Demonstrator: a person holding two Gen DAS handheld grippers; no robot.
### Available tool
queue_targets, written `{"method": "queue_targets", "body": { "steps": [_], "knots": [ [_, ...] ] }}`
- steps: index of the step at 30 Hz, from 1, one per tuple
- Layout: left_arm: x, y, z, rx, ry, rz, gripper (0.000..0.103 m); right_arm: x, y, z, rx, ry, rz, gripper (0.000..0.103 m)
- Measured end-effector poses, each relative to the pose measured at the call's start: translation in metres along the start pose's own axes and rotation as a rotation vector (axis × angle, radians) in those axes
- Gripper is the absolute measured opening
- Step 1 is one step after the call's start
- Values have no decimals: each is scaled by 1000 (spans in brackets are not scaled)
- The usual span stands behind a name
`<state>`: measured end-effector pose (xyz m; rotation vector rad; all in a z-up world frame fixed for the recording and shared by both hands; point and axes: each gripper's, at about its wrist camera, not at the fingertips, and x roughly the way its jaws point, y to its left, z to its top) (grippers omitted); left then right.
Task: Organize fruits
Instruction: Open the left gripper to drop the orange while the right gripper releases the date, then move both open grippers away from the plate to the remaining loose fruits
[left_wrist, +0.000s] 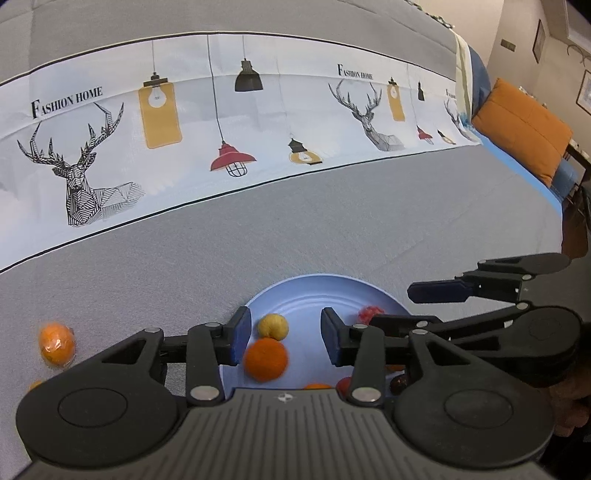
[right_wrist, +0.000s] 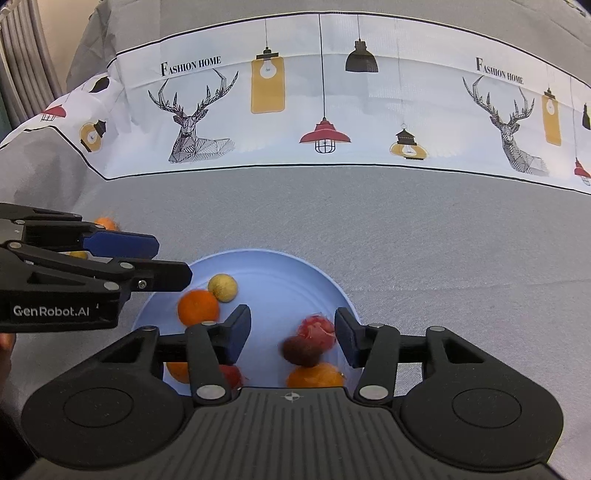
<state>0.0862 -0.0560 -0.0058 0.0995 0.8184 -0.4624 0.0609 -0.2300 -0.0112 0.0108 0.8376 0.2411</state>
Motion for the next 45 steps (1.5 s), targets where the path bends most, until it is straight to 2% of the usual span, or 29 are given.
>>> {"method": "queue_targets", "body": {
  "steps": [12,14,21,22,26,32,34,39,42,43,45],
  "knots": [
    [-2,7,1,-28,-6,38,45,3,2,-1,0,-5,-4,57],
    [-3,11,2,-38,-9,45,38,3,2,-1,1,-6,-4,57],
    [-3,29,2,-100,20,122,24,4,9,2,2,-21,-3,57],
    [-3,34,2,-119,28,136,21,4,10,3,2,-26,-3,57],
    [-2,55,-1,-211,77,197,17,4,15,6,7,-42,8,54],
    [-2,86,-8,-338,148,280,17,6,23,11,31,-56,49,25],
    [-4,96,-9,-377,150,298,17,7,28,13,35,-66,64,25],
    [-22,128,-12,-524,107,352,18,9,40,18,42,-67,114,24],
    [-42,162,-22,-697,22,381,24,13,48,22,43,-60,150,25],
    [-47,171,-31,-736,-24,380,30,14,51,23,38,-56,161,25],
    [-48,188,-47,-812,-20,398,32,16,57,25,33,-55,172,25]
  ]
}}
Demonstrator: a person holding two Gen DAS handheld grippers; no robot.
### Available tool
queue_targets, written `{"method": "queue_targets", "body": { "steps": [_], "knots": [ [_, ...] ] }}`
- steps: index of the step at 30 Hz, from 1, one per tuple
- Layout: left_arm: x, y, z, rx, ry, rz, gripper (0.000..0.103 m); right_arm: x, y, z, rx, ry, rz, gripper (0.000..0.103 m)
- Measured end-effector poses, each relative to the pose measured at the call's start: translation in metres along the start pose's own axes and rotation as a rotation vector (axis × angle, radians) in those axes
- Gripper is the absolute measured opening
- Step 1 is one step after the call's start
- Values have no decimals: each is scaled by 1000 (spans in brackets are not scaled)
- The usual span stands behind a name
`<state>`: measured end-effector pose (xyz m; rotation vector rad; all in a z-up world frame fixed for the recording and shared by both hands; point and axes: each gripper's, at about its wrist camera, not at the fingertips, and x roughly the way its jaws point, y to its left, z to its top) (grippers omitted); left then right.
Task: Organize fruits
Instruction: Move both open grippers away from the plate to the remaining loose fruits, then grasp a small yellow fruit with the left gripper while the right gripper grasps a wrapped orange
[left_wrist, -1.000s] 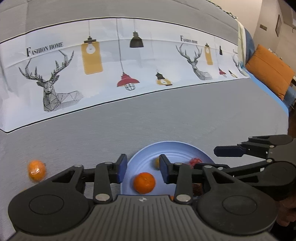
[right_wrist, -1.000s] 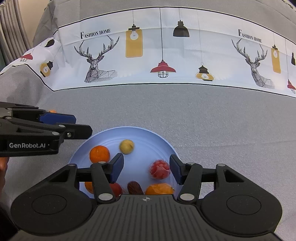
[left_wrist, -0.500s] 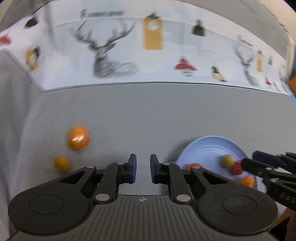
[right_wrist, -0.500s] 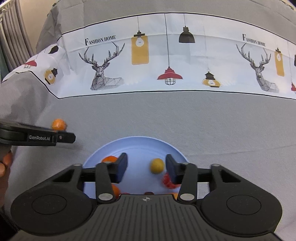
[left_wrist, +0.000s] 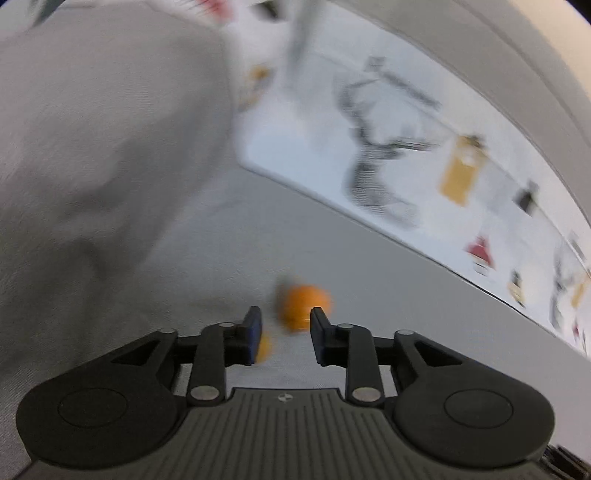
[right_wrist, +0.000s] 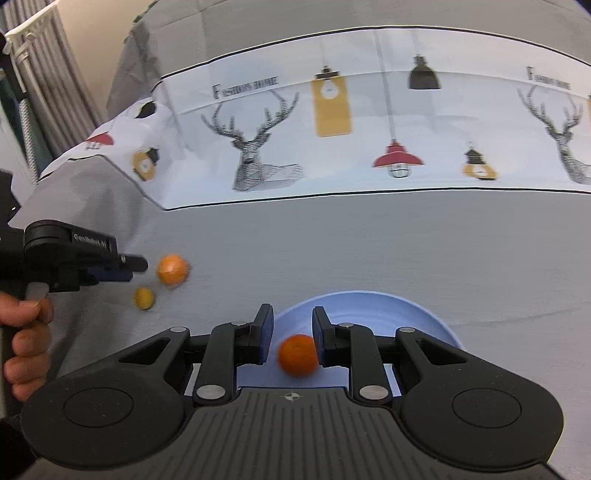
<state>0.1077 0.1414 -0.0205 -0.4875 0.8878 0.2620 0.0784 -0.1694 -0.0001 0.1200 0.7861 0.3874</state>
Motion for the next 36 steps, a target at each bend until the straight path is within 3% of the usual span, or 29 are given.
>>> {"method": "queue_targets", "body": {
  "steps": [3,6,12,16,22,25,27,30,36],
  "knots": [
    [8,19,3,-78,30,-39,32,5,6,3,0,5,22,25],
    [8,13,6,-26,21,-32,38,15,15,7,-16,10,43,25],
    [25,-2,-8,63,72,41,38,39,32,16,-29,19,80,25],
    [28,-5,-13,115,75,82,27,56,48,20,-62,16,115,25],
    [20,17,-8,-5,48,152,27,89,68,27,-102,11,143,28],
    [16,26,-8,-62,41,166,27,104,81,30,-139,6,169,41],
    [14,29,-6,-92,37,178,27,113,91,32,-172,6,180,56],
    [13,34,-3,-138,34,185,27,126,104,33,-232,6,185,65],
    [7,35,-3,-151,38,190,27,151,112,36,-271,25,176,68]
  ]
}}
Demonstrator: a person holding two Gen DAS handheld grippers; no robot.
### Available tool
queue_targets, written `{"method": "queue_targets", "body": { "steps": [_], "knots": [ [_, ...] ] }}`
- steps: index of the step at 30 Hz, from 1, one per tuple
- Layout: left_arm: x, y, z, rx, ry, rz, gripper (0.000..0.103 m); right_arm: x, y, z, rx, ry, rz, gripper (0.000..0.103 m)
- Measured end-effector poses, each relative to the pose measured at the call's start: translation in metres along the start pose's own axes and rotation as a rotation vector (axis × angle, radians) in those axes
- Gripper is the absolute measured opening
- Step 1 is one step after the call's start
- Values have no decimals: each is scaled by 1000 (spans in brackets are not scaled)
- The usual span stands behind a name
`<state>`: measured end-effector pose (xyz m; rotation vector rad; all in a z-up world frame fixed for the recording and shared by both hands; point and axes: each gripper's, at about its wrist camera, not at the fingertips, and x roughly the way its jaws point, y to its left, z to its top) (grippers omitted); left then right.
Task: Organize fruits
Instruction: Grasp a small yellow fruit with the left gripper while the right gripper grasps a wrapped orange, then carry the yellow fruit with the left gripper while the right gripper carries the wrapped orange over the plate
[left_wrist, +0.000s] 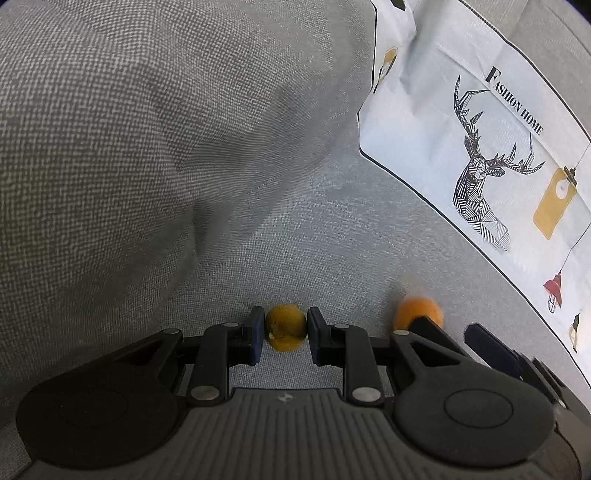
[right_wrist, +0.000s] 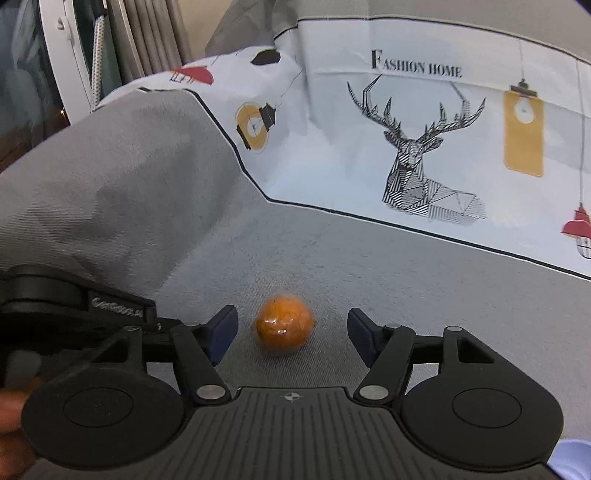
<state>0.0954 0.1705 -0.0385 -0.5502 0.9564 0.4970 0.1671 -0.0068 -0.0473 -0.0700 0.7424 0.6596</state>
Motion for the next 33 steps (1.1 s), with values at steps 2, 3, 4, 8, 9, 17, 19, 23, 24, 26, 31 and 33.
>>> {"method": "queue_targets", "body": {
  "steps": [2,3,4,8,9,17,19,23,24,26,31,33],
  "knots": [
    [1,-1,0,0,3,3,27,7,1,1,-12,10,-5,68],
    [1,-1,0,2,4,4,27,10,1,1,-22,12,-6,67],
    [4,-2,1,0,6,4,27,13,2,0,-30,12,-11,67],
    [4,-1,2,-3,12,6,27,23,2,1,-56,34,-3,58],
    [4,-2,3,-5,15,7,27,25,2,0,-63,43,-1,48],
    [-2,-9,7,-13,23,-14,27,11,3,-1,-79,19,10,39],
    [-7,-10,8,-18,23,-24,27,-3,3,2,-81,4,6,39],
    [-14,-18,6,1,53,-59,27,-38,2,4,-87,-13,-15,39],
    [-15,-20,4,14,63,-68,27,-47,1,5,-78,-12,-21,39],
    [-19,-26,0,41,75,-79,27,-67,-3,4,-45,-15,-37,39],
    [-30,-33,-11,125,87,-96,27,-131,-7,-13,5,-31,-75,39],
    [-33,-34,-18,148,109,-108,27,-156,-9,-24,9,-39,-91,39]
  ]
}}
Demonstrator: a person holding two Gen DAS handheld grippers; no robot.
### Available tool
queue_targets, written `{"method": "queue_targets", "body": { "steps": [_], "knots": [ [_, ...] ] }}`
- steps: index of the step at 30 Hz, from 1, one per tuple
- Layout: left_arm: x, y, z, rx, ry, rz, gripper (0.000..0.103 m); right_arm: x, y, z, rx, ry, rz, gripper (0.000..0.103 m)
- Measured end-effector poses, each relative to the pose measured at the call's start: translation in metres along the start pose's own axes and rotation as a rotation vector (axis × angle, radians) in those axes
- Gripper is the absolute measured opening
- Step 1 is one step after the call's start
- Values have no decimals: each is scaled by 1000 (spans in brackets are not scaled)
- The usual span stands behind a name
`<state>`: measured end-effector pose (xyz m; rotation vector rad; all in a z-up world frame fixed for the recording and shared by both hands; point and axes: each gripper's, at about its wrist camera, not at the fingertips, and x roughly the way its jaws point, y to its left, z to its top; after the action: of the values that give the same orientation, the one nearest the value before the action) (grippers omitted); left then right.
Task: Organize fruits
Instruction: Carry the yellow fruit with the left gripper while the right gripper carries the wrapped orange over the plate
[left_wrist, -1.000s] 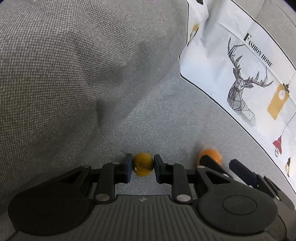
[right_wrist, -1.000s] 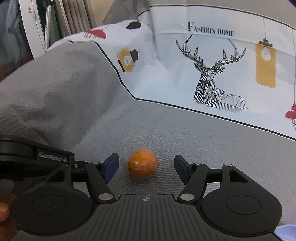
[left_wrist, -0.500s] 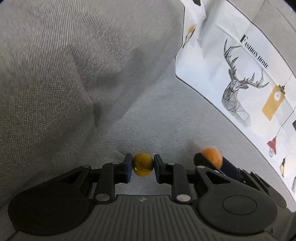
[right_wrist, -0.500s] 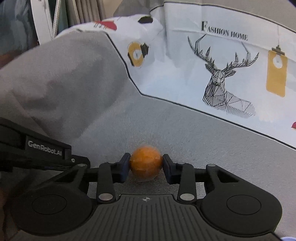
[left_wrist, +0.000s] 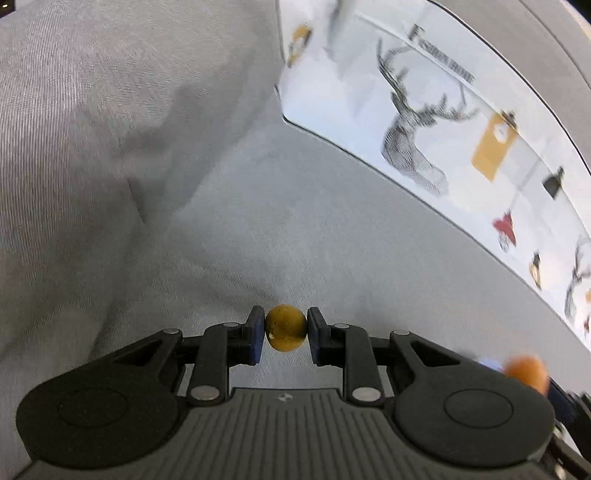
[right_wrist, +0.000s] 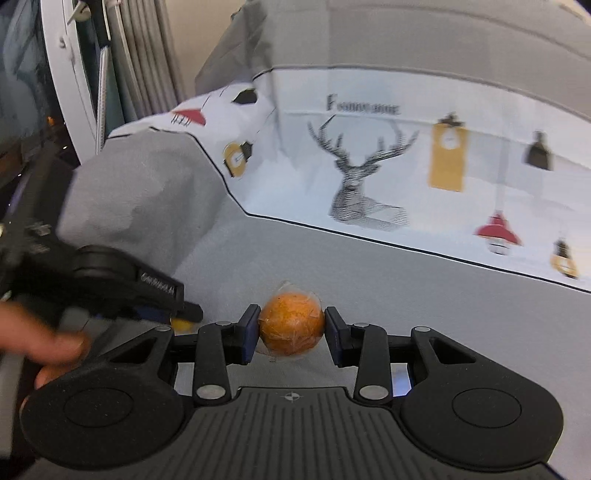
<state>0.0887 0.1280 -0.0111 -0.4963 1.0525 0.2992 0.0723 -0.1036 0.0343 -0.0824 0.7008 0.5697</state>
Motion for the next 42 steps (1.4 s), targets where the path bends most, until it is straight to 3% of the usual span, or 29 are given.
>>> {"method": "queue_targets", "body": {
  "steps": [5,10,15,28,31,35,38,42],
  "knots": [
    [-8,-12,-17,100,5,-14,27,-51,-18,-32,60,-17,-56,39],
    [-8,-16,-25,117,14,-11,27,-63,-34,-70,96,30,-111,39],
    [-1,-22,-25,133,19,1,27,-61,-51,-81,80,41,-156,39],
    [13,-28,-12,176,8,32,27,-55,-101,-82,229,15,-224,39],
    [11,-30,-10,163,-7,-11,27,-54,-113,-82,304,14,-226,39],
    [8,-46,-14,194,-11,-137,27,-51,-110,-81,296,24,-215,39],
    [8,-70,-24,295,16,-247,27,-48,-106,-80,279,32,-214,39],
    [3,-108,-48,484,1,-306,27,-45,-106,-78,285,32,-221,39]
  ]
}}
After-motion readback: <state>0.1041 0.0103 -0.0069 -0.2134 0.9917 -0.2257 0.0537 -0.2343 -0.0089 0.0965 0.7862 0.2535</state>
